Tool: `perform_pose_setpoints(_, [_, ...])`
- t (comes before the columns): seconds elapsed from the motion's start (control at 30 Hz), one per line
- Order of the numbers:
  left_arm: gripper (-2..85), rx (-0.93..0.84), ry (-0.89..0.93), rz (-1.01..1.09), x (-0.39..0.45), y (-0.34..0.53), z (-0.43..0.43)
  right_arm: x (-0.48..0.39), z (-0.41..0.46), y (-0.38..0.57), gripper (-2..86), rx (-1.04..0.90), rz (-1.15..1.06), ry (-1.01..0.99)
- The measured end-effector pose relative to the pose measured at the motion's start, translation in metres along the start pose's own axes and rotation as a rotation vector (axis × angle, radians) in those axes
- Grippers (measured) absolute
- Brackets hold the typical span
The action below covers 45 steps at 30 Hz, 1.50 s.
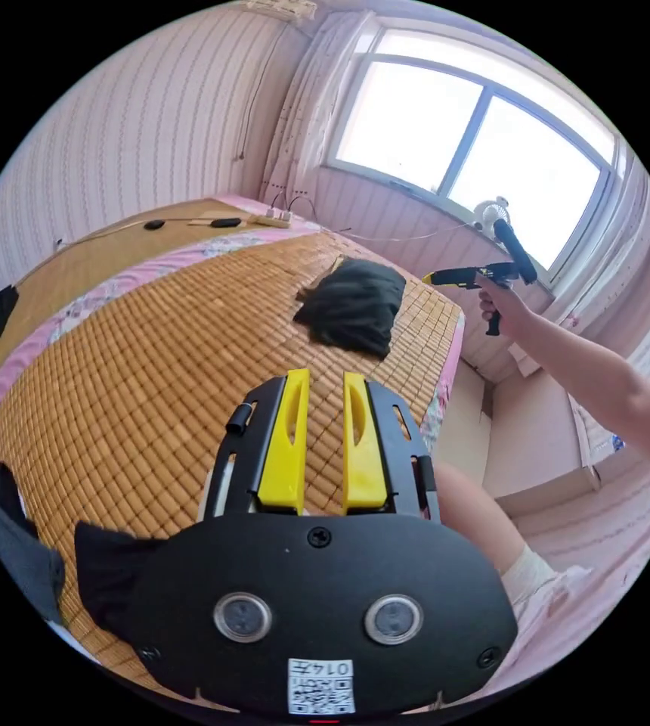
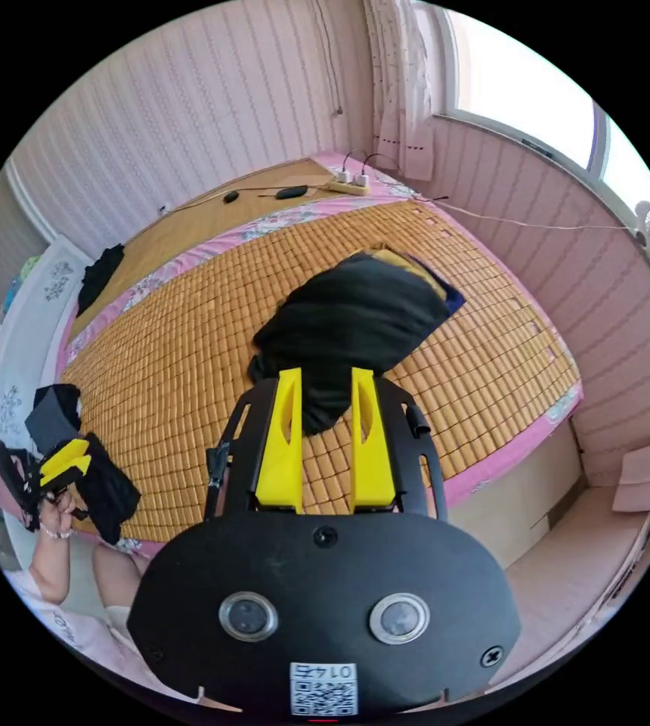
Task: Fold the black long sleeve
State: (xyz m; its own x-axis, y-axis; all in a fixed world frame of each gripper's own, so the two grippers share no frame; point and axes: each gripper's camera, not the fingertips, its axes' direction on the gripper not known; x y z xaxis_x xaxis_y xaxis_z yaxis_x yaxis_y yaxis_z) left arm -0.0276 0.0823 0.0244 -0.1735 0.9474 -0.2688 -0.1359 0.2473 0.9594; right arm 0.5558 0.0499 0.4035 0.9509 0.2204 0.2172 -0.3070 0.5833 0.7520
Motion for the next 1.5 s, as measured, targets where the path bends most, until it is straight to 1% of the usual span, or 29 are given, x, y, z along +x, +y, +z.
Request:
perform_pose_setpoints(0.07, [7.7,-0.053,-0.041,-0.078,-0.017,0.076,-0.033,-0.043,0.026,0.055,9.6,-0.080,-0.153,-0.048])
perform_pose_setpoints(0.1, [7.7,-0.066,-0.059,-0.100,-0.020,0.094,-0.041,-0.056,0.033,0.069,9.5,-0.100,-0.189,-0.058])
perform_pose_setpoints(0.17, [7.9,-0.119,-0.172,-0.211,-0.028,0.164,-0.076,-0.118,0.054,0.117,9.5,-0.180,-0.334,-0.129])
perform_pose_setpoints(0.2, [8.0,-0.131,-0.200,-0.237,-0.029,0.179,-0.085,-0.135,0.058,0.127,9.5,-0.191,-0.370,-0.150])
perform_pose_setpoints(0.27, [8.1,-0.161,-0.292,-0.322,-0.030,0.227,-0.114,-0.208,0.062,0.153,9.8,-0.189,-0.524,-0.235])
perform_pose_setpoints(0.3, [8.1,-0.164,-0.310,-0.347,-0.030,0.236,-0.119,-0.227,0.061,0.159,9.9,-0.182,-0.564,-0.255])
perform_pose_setpoints(0.33, [8.4,-0.165,-0.321,-0.391,-0.032,0.250,-0.128,-0.264,0.060,0.168,9.9,-0.176,-0.646,-0.303])
perform_pose_setpoints(0.43, [9.2,-0.151,-0.326,-0.485,-0.037,0.268,-0.142,-0.346,0.060,0.184,10.1,-0.238,-0.834,-0.404])
perform_pose_setpoints(0.5, [9.9,-0.146,-0.345,-0.487,-0.038,0.270,-0.146,-0.383,0.062,0.191,10.3,-0.248,-0.934,-0.379])
perform_pose_setpoints(0.57, [11.0,-0.144,-0.326,-0.490,-0.042,0.266,-0.145,-0.415,0.076,0.194,10.5,-0.254,-1.009,-0.243])
perform_pose_setpoints(0.6, [11.1,-0.143,-0.315,-0.491,-0.043,0.265,-0.143,-0.419,0.082,0.192,10.5,-0.262,-1.009,-0.198])
perform_pose_setpoints(0.63, [11.3,-0.141,-0.303,-0.506,-0.048,0.262,-0.140,-0.425,0.095,0.188,10.7,-0.286,-0.987,-0.097])
perform_pose_setpoints(0.7, [11.1,-0.147,-0.292,-0.533,-0.056,0.255,-0.135,-0.427,0.116,0.179,11.0,-0.349,-0.917,-0.073])
perform_pose_setpoints(0.77, [9.2,-0.217,-0.296,-0.580,-0.070,0.248,-0.125,-0.423,0.149,0.170,10.1,-0.512,-0.781,-0.090])
perform_pose_setpoints(0.83, [7.6,-0.287,-0.325,-0.594,-0.079,0.249,-0.122,-0.410,0.163,0.161,7.5,-0.593,-0.645,-0.142])
perform_pose_setpoints(0.87, [6.1,-0.292,-0.312,-0.577,-0.082,0.251,-0.127,-0.396,0.160,0.154,4.8,-0.585,-0.569,-0.208])
perform_pose_setpoints(0.9, [5.1,-0.280,-0.310,-0.580,-0.083,0.252,-0.132,-0.389,0.157,0.150,4.1,-0.577,-0.541,-0.256])
perform_pose_setpoints(0.93, [3.6,-0.241,-0.299,-0.589,-0.083,0.257,-0.145,-0.374,0.149,0.143,2.5,-0.554,-0.500,-0.326])
perform_pose_setpoints(0.97, [2.6,-0.197,-0.298,-0.600,-0.081,0.261,-0.160,-0.360,0.136,0.137,1.9,-0.514,-0.499,-0.387])
perform_pose_setpoints(1.1, [0.7,-0.042,-0.317,-0.582,-0.074,0.266,-0.218,-0.313,0.088,0.126,0.8,-0.405,-0.528,-0.516])
perform_pose_setpoints(1.17, [0.1,0.066,-0.309,-0.568,-0.073,0.264,-0.262,-0.280,0.057,0.123,0.5,-0.340,-0.528,-0.587])
perform_pose_setpoints(1.23, [-0.2,0.128,-0.271,-0.555,-0.077,0.261,-0.288,-0.256,0.041,0.123,0.4,-0.294,-0.506,-0.616])
perform_pose_setpoints(1.33, [-0.6,0.185,-0.267,-0.560,-0.082,0.258,-0.319,-0.222,0.022,0.127,0.4,-0.227,-0.440,-0.670])
perform_pose_setpoints(1.5, [-0.9,0.255,-0.232,-0.536,-0.083,0.241,-0.341,-0.181,0.009,0.136,0.4,-0.170,-0.350,-0.755])
